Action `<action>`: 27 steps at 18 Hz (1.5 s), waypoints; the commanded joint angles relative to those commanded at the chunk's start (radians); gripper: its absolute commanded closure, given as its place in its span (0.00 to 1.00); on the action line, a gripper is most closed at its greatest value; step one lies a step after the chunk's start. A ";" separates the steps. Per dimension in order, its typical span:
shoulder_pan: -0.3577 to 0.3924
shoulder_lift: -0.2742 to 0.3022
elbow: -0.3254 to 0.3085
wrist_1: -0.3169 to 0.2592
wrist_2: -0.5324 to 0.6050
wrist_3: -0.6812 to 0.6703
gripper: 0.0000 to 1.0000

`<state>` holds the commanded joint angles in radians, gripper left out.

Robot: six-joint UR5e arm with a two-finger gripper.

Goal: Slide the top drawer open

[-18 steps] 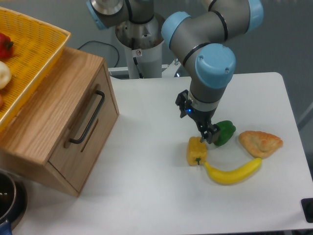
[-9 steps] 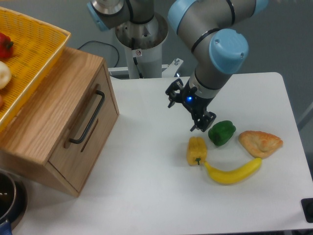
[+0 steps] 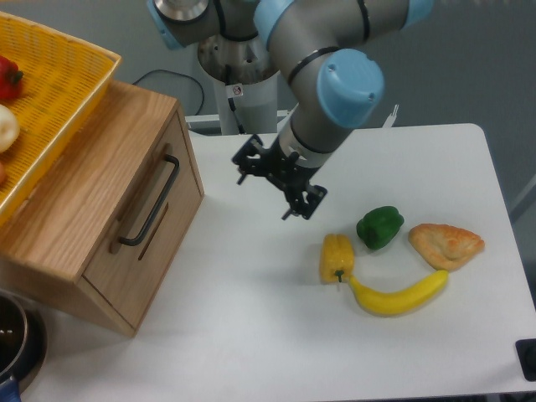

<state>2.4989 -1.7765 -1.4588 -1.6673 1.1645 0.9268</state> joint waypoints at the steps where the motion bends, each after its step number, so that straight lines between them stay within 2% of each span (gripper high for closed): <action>1: -0.008 0.009 -0.002 -0.014 -0.021 -0.018 0.00; 5: -0.040 0.035 -0.005 -0.031 -0.062 -0.072 0.00; 13: -0.071 0.012 -0.005 -0.022 -0.075 -0.095 0.00; 21: -0.095 -0.014 -0.006 0.011 -0.077 -0.123 0.00; 27: -0.117 -0.020 -0.029 0.063 -0.074 -0.149 0.00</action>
<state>2.3823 -1.7963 -1.4879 -1.6047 1.0907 0.7778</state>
